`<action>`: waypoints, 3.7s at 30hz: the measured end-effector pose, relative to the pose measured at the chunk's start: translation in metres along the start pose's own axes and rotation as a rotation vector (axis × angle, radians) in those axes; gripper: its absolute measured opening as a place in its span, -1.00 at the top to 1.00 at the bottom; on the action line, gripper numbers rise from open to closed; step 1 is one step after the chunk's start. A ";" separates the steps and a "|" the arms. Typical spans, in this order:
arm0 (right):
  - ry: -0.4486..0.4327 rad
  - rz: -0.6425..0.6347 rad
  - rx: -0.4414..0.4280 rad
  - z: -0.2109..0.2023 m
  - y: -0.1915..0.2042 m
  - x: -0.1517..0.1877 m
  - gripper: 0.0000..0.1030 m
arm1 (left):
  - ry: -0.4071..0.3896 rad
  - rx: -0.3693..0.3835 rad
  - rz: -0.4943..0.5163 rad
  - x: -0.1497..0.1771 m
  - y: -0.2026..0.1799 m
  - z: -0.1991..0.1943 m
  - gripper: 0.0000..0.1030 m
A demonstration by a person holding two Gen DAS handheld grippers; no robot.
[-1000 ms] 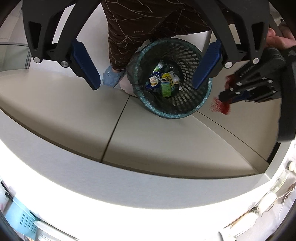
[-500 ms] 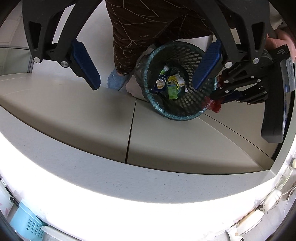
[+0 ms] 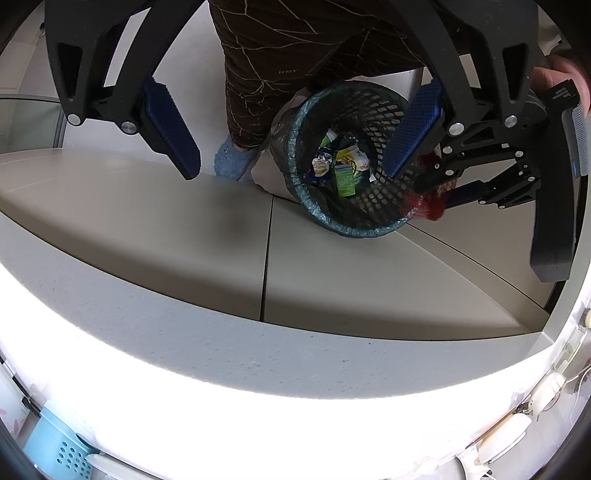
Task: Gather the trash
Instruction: 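Open the left tool to drop the red mesh net into the wastebasket, then raise both open tools from the wastebasket toward the counter, then grasp the clear plastic tray with the left tool while the right tool grasps the tissue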
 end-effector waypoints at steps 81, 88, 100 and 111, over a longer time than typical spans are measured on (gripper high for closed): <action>-0.260 -0.066 -0.051 -0.146 -0.003 -0.210 -0.85 | -0.315 -0.071 -0.197 -0.188 0.032 -0.213 -0.87; -0.239 -0.080 -0.051 -0.130 -0.008 -0.237 -0.85 | -0.302 -0.088 -0.223 -0.212 0.041 -0.201 -0.87; -0.195 -0.092 -0.077 -0.084 -0.013 -0.289 -0.85 | -0.270 -0.154 -0.312 -0.259 0.079 -0.174 -0.87; -0.114 -0.016 -0.077 -0.018 -0.020 -0.358 -0.83 | -0.188 -0.219 -0.404 -0.321 0.112 -0.121 -0.85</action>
Point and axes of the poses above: each gripper's, at about its wrist camera, not at the fingertips, and z roughly the way its jaws point, y to its left, x to its underside, the point moved 2 cm from there along z, roughly the way its jaws point, and after that the axes turned 6 degrees about -y, right-handed, at the moved point
